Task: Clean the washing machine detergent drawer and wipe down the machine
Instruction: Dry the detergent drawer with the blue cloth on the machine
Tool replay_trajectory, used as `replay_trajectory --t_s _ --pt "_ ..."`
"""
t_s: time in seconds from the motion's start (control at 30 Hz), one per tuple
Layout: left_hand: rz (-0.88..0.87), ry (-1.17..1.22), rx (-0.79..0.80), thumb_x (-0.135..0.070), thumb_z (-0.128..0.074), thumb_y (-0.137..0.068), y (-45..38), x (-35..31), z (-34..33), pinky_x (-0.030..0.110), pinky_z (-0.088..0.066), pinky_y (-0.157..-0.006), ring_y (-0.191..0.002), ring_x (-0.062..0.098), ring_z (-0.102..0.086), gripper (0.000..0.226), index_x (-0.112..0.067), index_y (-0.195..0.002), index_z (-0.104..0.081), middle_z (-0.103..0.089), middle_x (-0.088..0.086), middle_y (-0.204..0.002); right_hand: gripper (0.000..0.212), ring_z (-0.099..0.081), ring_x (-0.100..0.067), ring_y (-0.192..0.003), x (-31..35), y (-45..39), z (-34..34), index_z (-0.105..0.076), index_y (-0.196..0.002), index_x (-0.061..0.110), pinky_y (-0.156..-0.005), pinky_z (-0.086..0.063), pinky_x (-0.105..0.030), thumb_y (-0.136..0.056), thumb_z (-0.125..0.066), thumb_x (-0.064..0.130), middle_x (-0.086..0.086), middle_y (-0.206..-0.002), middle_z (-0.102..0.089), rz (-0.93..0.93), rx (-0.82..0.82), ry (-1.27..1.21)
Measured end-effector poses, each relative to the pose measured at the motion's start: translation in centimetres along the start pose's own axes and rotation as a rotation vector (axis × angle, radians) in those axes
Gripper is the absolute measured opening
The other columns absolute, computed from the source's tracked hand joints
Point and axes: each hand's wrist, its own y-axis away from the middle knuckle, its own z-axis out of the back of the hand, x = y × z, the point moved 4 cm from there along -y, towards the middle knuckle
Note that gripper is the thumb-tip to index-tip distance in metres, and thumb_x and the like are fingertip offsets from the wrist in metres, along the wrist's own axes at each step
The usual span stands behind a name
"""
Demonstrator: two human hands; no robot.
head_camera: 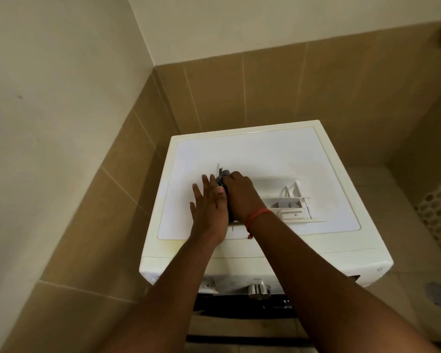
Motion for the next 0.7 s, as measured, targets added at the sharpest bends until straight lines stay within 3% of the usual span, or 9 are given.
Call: replay_trajectory --t_s 0.1,0.27,0.47,0.7 --pt "0.015 0.013 0.005 -0.082 0.015 -0.067 0.1 -0.2 0.1 0.043 0.011 -0.119 -0.151 0.014 0.015 0.101 -0.035 -0.155 -0.001 0.009 -0.01 -0.164 0.028 -0.052 -0.02 -0.108 0.4 0.6 0.6 -0.065 -0.111 0.012 -0.093 -0.036 -0.027 -0.087 -0.063 0.025 -0.006 -0.114 -0.063 -0.004 0.005 -0.043" --pt "0.055 0.024 0.03 -0.068 0.006 -0.087 0.4 -0.9 0.5 0.047 0.007 -0.12 -0.151 0.017 0.013 0.077 -0.033 -0.156 -0.003 0.008 -0.006 -0.165 0.018 -0.057 -0.023 -0.086 1.6 3.1 2.1 -0.07 -0.104 0.009 -0.083 -0.044 -0.03 -0.089 -0.064 0.018 -0.01 -0.092 -0.063 0.013 0.092 -0.128" --pt "0.071 0.054 0.042 -0.066 0.001 -0.089 0.6 -0.8 0.3 0.043 0.008 -0.12 -0.151 0.017 0.013 0.075 -0.032 -0.156 -0.002 0.01 -0.006 -0.164 0.016 -0.057 -0.022 -0.079 1.1 5.4 1.3 -0.066 -0.102 0.01 -0.072 -0.047 -0.03 -0.093 -0.054 0.014 -0.004 -0.083 -0.056 0.004 0.138 -0.124" --pt "0.053 0.06 0.061 -0.06 0.0 -0.087 -0.1 -1.4 0.1 0.045 0.009 -0.121 -0.15 0.015 0.016 0.075 -0.031 -0.156 -0.004 0.011 -0.006 -0.164 0.018 -0.053 -0.018 -0.096 -0.3 0.2 0.6 -0.064 -0.106 0.019 -0.083 -0.038 -0.022 -0.096 -0.051 0.027 -0.003 -0.098 -0.061 -0.138 -0.132 -0.11"
